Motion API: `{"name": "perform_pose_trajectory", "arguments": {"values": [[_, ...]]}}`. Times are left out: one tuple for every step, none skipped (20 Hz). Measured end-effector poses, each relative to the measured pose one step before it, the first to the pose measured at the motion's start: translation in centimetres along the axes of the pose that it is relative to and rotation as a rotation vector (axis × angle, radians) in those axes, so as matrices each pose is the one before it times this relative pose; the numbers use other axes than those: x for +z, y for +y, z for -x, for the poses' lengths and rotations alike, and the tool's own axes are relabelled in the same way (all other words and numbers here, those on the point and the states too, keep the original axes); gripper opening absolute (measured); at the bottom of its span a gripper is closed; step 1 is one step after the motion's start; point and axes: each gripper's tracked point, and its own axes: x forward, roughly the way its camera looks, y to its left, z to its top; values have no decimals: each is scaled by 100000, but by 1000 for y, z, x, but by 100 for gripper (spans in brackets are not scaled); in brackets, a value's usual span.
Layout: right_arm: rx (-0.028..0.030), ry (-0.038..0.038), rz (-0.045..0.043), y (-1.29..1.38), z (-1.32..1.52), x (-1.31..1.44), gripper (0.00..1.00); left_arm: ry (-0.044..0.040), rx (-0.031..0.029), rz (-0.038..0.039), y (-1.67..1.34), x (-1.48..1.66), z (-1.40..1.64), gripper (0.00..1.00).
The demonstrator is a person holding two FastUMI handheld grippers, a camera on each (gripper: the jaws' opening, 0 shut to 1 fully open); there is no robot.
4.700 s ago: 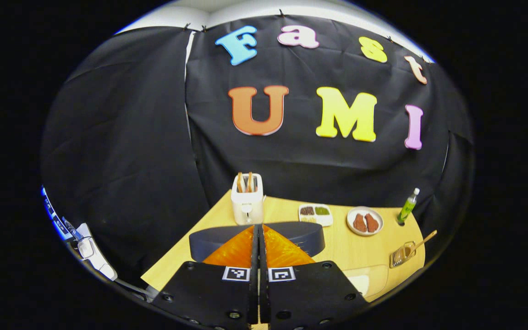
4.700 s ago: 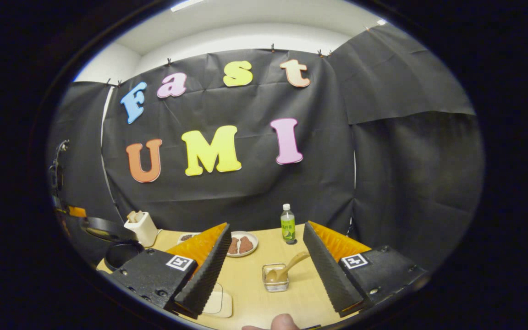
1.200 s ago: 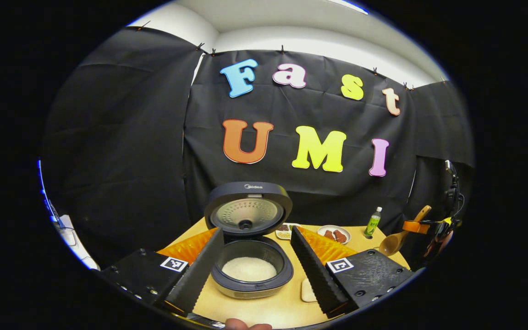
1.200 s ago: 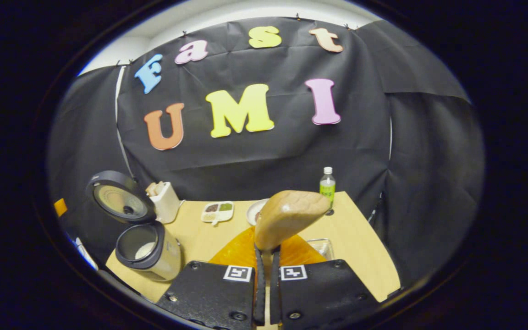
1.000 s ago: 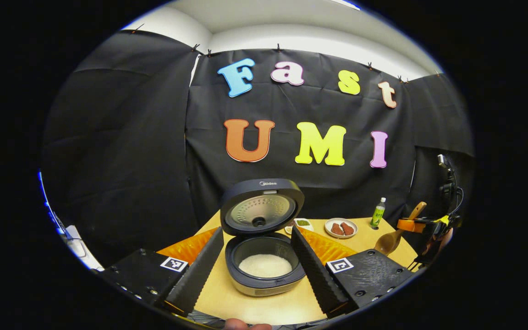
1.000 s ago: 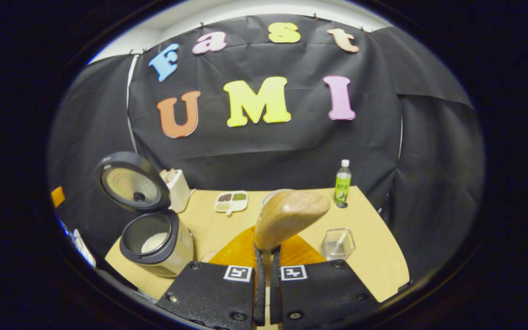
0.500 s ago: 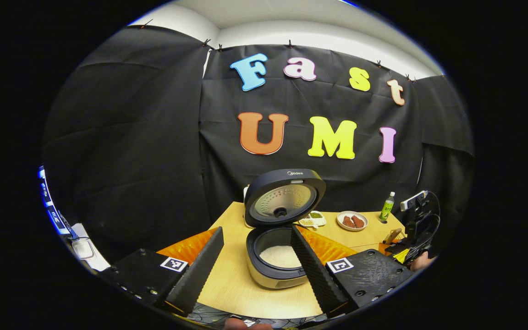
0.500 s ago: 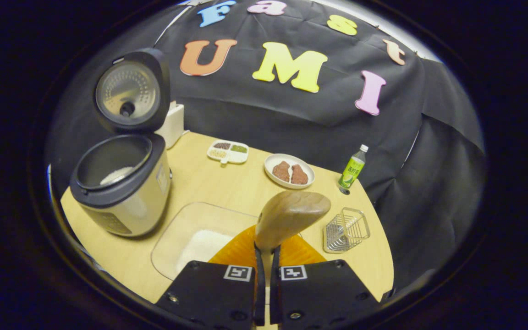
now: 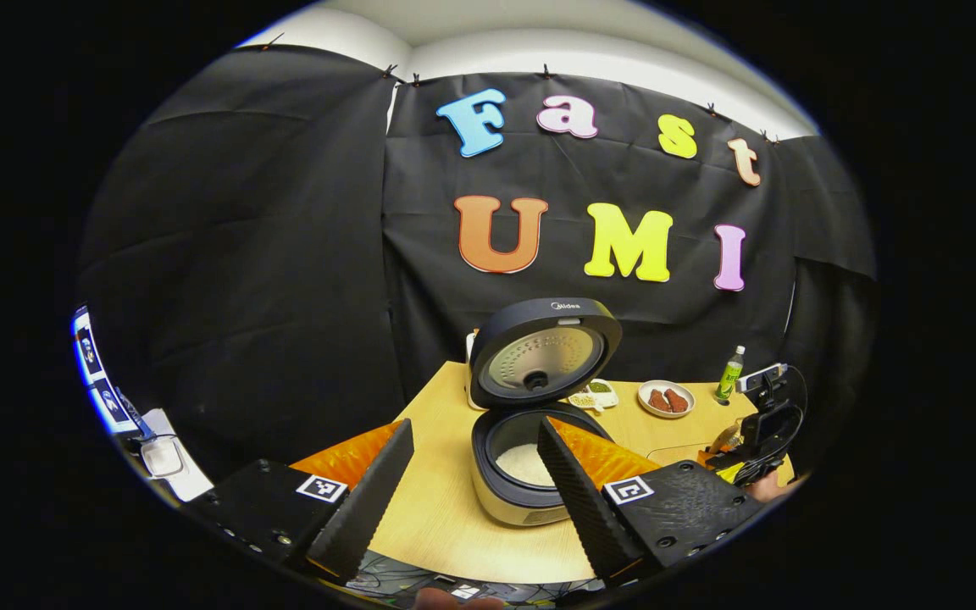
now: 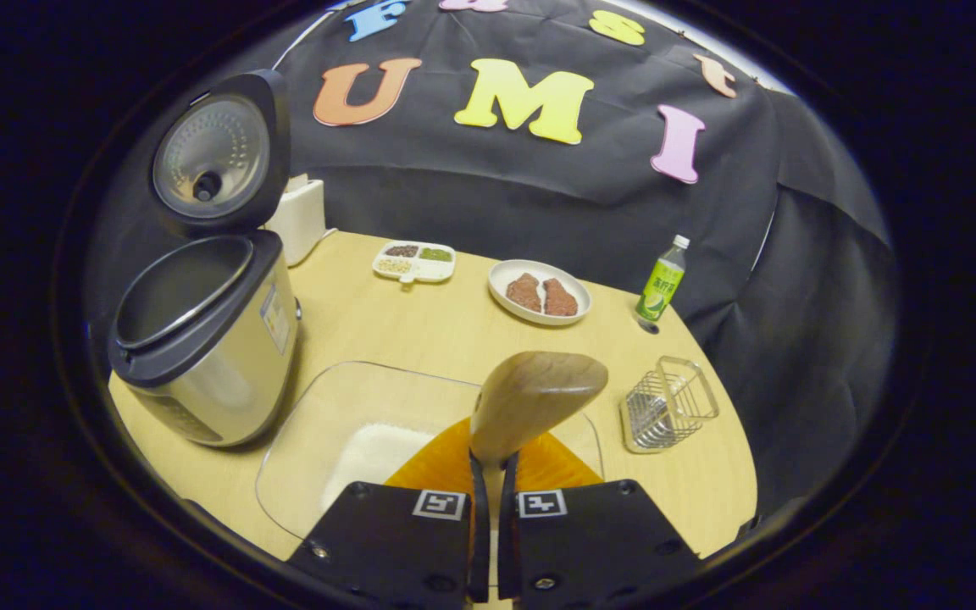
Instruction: Close the left gripper, press the button to open the rice cooker; take a wooden spoon from the chopstick holder with the right hand, scoop a spoonful of rice and pour it into the rice cooker, then put the wooden spoon back into the chopstick holder.
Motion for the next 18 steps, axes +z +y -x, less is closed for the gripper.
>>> {"name": "perform_pose_trajectory", "arguments": {"values": [[1867, -161, -1669, 747, -21, 37, 10, 70, 120, -115, 27, 102, -2, 95], [1724, -583, -1461, 782, 37, 207, 9, 252, 58, 101, 52, -38, 92, 95], [2098, 531, -2144, 755, -100, -124, 11, 643, -141, -372, 80, -139, -32, 95], [1827, -147, -2258, 605, 13, 70, 10, 711, 1087, -768, 346, -148, -23, 95], [2355, -67, -2296, 708, -109, 147, 10, 618, 709, -224, 353, -99, 0, 95], [2188, 155, -2605, 527, -51, 47, 9, 139, 151, 141, 99, 91, 93, 95], [1966, 509, -3063, 472, 45, -129, 9, 190, 222, 78, 72, 131, 232, 95], [2183, 402, -3514, 444, -9, -60, 9, 236, 360, 82, 95, -16, 93, 95], [2367, 570, -3918, 455, 4, 0, 9, 189, 225, 145, -27, -34, 188, 95], [2243, 808, -4336, 328, 73, -68, 9, -208, 56, 0, -125, 120, 238, 95], [1362, 910, -4570, 59, 50, -24, 9, -136, 106, -312, -205, 108, 89, 95], [1040, 946, -5011, -75, 161, 78, 10, 329, 141, -293, -131, -98, 107, 95], [1360, 935, -4755, 37, 312, -42, 10, 303, -241, -203, -231, -58, 43, 95], [1998, 555, -4630, 29, 307, 101, 9, 27, -94, -132, -275, 82, 82, 95], [1287, 159, -4114, -112, 369, 212, 9, -249, -170, -132, -286, 146, 158, 95], [1243, 73, -3210, -299, 140, 250, 10, -195, -129, -128, -341, 97, 66, 95], [1026, 111, -2923, -369, 235, 131, 9, -42, -217, -41, -269, -67, 128, 95], [1146, 14, -3494, -482, 279, 242, 10, 10, -217, -165, -393, 2, 98, 95]]}}
